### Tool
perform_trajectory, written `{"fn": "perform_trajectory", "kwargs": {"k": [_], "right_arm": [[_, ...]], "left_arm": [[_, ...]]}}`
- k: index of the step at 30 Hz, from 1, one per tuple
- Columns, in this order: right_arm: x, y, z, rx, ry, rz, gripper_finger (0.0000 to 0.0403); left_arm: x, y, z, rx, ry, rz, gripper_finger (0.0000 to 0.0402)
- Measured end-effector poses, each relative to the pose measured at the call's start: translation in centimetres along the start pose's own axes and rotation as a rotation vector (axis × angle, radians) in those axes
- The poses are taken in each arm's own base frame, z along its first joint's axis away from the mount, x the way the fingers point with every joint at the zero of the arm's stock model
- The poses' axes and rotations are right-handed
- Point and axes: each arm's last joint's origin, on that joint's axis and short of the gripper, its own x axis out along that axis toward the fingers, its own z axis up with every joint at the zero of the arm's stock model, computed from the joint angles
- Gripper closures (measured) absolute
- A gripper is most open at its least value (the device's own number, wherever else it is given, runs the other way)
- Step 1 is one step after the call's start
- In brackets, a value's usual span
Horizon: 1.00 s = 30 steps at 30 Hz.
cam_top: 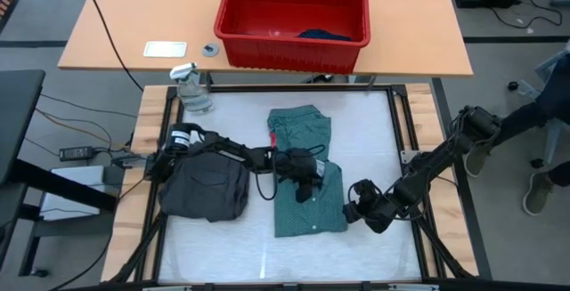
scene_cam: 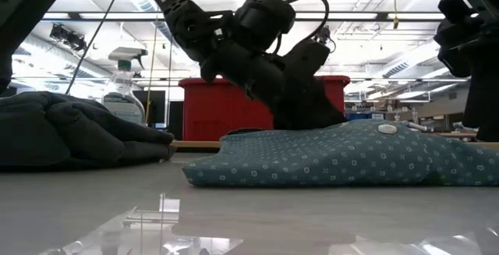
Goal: Fold Laundry from Bin
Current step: Fold the green polo shirt on the table
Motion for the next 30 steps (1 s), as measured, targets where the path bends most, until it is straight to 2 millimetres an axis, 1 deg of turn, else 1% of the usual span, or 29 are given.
{"fn": "perform_trajectory", "kwargs": {"k": [5,7,12,15,18,22,25,28,30], "right_arm": [[0.0,0.0,0.0,0.011,0.001,0.0,0.0302],[0.0,0.0,0.0,0.011,0.002,-0.002,0.0302],[0.0,0.0,0.0,0.017,0.004,0.0,0.0302],[0.0,0.0,0.0,0.019,0.005,0.002,0.0303],[0.0,0.1,0.0,0.021,0.007,0.005,0.0303],[0.0,0.1,-0.1,0.021,0.008,0.007,0.0303],[0.0,0.1,-0.1,0.02,0.013,0.006,0.0303],[0.0,0.1,-0.1,0.018,0.029,0.005,0.0303],[0.0,0.1,-0.2,0.016,0.035,0.005,0.0303]], "left_arm": [[0.0,0.2,0.0,0.015,0.007,0.006,0.0387],[0.0,0.4,0.0,0.014,0.006,0.008,0.0395],[0.1,0.7,-0.2,-0.007,0.01,0.014,0.0394],[-0.1,0.8,0.2,-0.051,-0.004,0.017,0.037],[-0.2,0.8,0.3,-0.051,-0.014,0.014,0.0326],[0.6,0.6,-0.8,-0.045,0.017,-0.001,0.0258],[1.1,0.4,-1.4,-0.042,0.026,-0.021,0.0222],[1.4,0.3,-1.8,-0.037,0.022,-0.028,0.0211],[1.5,0.3,-1.9,-0.035,0.023,-0.029,0.022]]}}
